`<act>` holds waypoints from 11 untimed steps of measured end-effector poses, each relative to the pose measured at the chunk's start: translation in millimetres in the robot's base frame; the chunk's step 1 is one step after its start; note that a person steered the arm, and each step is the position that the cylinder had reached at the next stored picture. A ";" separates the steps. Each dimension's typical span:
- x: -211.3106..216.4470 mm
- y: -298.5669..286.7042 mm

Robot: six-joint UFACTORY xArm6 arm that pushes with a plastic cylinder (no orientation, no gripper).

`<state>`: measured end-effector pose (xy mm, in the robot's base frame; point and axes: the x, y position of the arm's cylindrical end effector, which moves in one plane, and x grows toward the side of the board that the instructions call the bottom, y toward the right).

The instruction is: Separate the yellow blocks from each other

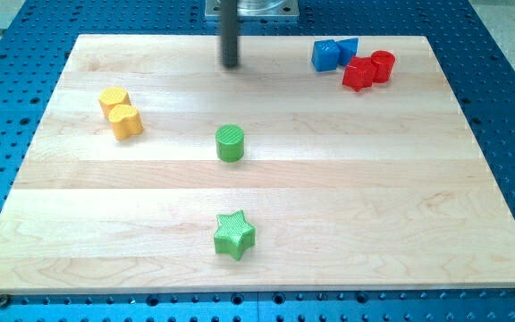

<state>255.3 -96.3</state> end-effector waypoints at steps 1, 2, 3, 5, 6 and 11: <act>21.5 -119.5; 86.9 -190.9; 144.4 -189.6; 93.4 -107.4; 93.4 -75.5; 118.1 -11.8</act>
